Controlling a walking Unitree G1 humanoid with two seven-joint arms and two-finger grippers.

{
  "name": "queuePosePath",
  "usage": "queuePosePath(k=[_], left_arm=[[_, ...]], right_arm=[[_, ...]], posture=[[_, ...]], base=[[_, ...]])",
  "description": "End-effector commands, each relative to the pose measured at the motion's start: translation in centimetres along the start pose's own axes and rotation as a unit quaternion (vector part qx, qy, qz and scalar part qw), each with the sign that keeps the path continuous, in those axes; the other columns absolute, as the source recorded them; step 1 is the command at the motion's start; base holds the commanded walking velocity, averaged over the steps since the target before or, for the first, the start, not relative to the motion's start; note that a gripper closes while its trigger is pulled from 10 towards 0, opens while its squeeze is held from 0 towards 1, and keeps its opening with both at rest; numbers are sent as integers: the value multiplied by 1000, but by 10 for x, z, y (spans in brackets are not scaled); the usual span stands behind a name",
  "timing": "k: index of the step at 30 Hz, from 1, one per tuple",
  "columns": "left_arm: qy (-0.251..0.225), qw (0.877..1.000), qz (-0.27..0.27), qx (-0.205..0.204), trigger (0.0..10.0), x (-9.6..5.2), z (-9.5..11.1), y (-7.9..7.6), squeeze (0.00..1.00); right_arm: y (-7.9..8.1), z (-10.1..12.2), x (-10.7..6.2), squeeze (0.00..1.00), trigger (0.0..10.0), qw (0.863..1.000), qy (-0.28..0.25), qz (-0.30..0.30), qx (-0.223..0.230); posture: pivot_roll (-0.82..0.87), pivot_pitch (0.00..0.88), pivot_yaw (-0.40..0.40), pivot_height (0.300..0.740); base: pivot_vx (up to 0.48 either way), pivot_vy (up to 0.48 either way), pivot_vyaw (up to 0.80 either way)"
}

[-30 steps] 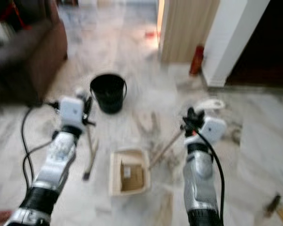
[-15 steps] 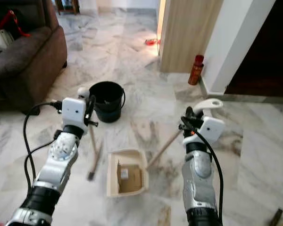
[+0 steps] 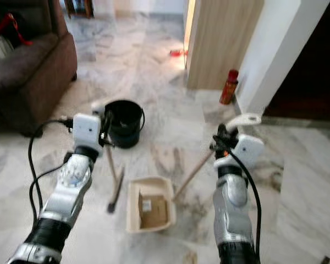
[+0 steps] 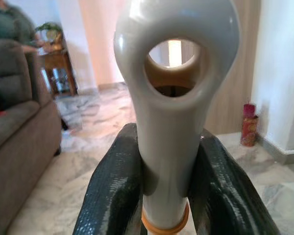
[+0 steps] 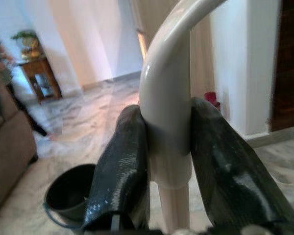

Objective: Sweep floor

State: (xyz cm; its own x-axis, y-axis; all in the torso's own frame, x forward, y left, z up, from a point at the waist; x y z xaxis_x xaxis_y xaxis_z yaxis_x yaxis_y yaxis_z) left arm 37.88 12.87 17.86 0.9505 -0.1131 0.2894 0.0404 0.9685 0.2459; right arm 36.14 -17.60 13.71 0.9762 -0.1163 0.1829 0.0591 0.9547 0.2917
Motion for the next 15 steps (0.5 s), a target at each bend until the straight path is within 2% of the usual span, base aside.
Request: queuePosePath(k=[1,11,15], left_arm=[[-28,1000,3,14,10000,6,16,2,0],[-27,1000,6,12,10000,6,16,2,0],[-27,1000,8,13,10000,6,16,3,0]], right_arm=[[-1,17,3,0,10000,999,-32,0,7],[-1,18,3,0,10000,999,-32,4,-3],[0,19,3,0,10000,999,-33,6,-4]], posture=[[100,80,-47,740],[98,87,-51,740],[99,88,-52,740]], base=[[292,0,0],[233,0,0],[219,0,645]])
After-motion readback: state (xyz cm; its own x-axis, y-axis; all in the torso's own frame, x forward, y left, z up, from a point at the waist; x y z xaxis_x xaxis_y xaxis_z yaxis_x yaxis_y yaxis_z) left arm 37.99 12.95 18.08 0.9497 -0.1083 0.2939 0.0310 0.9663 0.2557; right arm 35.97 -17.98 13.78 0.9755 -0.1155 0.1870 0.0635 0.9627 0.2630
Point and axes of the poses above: a point about 5 cm out from each wrist's last joint towards the gripper, its own x axis pointing out of the wrist towards the gripper, its own z axis along the axis of the wrist's last joint, y = z × x, the point moved 5 cm from there along x, pointing out of the wrist towards the gripper, and after that the axes turned 3 degrees about x, right-handed, at the moved point
